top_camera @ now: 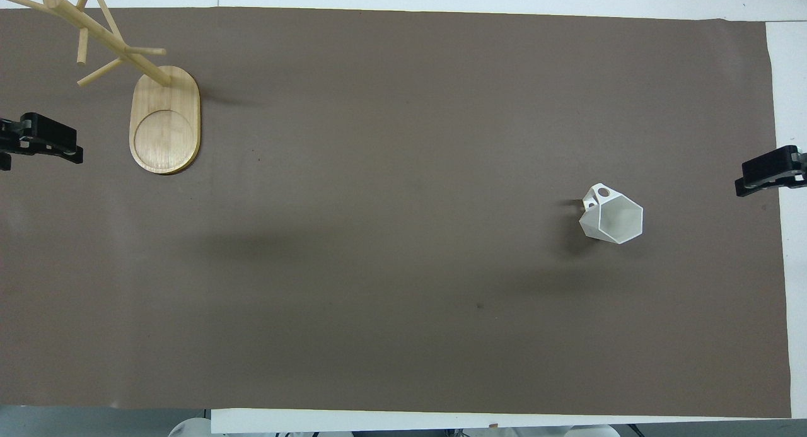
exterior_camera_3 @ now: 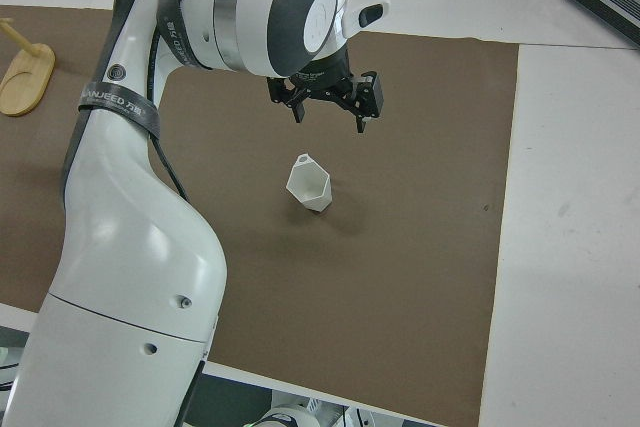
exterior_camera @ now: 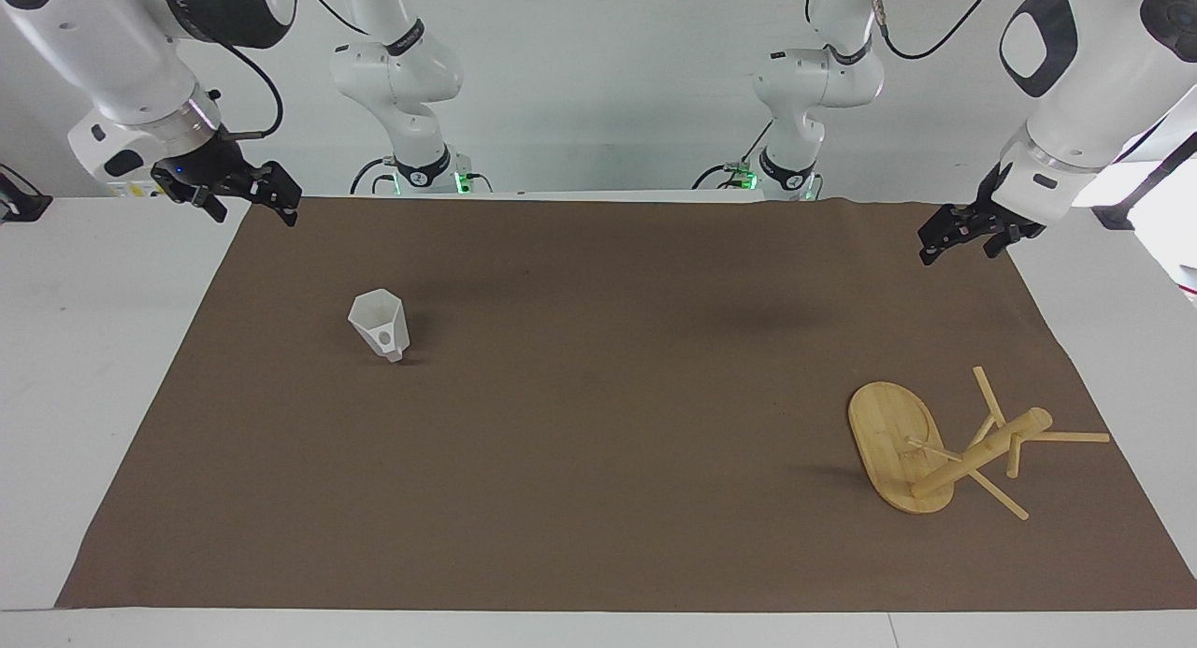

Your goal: Hang cup on rack

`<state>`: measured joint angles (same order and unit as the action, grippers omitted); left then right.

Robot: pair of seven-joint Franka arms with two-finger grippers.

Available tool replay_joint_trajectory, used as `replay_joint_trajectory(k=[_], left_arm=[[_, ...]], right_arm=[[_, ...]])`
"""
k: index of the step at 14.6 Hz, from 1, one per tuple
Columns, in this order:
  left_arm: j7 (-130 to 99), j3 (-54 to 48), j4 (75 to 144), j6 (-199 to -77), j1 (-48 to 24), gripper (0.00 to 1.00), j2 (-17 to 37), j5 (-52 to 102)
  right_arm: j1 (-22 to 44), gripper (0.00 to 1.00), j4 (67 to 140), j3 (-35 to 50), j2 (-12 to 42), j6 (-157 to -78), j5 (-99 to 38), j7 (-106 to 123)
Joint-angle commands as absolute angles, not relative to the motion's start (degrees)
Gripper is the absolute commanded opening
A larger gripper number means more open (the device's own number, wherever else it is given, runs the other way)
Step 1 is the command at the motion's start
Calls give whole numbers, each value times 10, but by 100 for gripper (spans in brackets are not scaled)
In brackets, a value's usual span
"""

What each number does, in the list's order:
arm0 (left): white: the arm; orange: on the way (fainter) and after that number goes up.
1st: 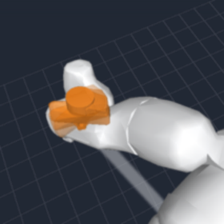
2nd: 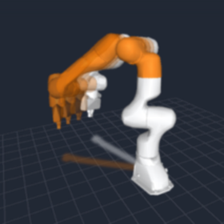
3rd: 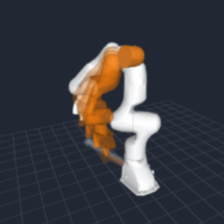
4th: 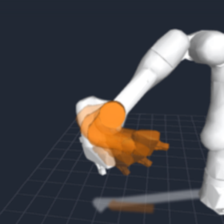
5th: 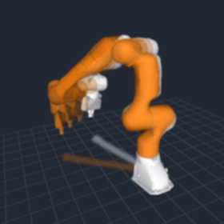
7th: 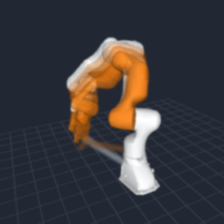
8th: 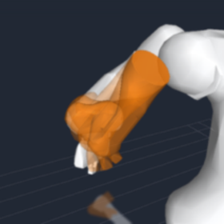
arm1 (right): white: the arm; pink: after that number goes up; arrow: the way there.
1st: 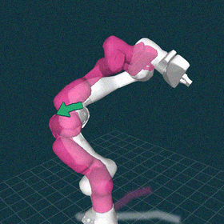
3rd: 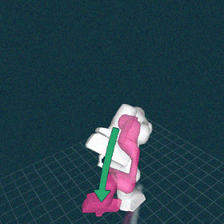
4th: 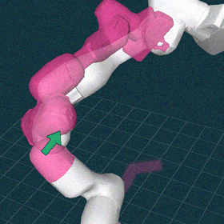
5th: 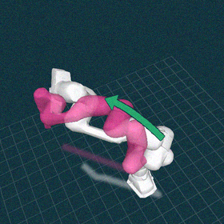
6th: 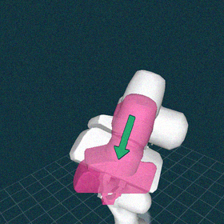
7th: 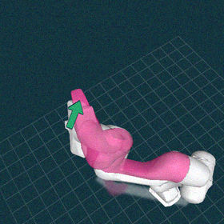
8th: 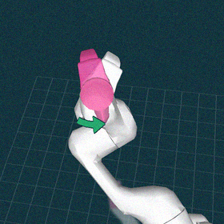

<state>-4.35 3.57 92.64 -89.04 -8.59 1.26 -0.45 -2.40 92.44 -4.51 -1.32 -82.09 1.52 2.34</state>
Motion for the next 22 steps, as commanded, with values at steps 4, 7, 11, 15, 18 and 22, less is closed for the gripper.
replay_joint_trajectory(k=[4, 7, 11, 15, 18, 22], left_arm=[[-47, 38, 925, -891, -100, 100, 6, -4], [-47, 38, 925, -889, -100, 100, 6, -4], [-47, 36, 928, -884, -104, 100, 4, -4], [-47, 36, 928, -889, -114, 100, 4, -4], [-47, 36, 929, -889, -114, 100, 4, -4], [-47, 43, 929, -889, -103, 100, 4, -3]], right_arm=[[-22, 100, 927, -44, -16, -824, 25, 20], [-28, 100, 930, -45, -18, -818, 16, 39], [-79, 100, 930, -55, -15, -844, -65, 333], [-185, 100, 930, -55, 18, -846, -174, 621], [-242, 100, 925, -55, 83, -846, -250, 829], [-277, 100, 931, -54, 176, -820, -352, 1066]])
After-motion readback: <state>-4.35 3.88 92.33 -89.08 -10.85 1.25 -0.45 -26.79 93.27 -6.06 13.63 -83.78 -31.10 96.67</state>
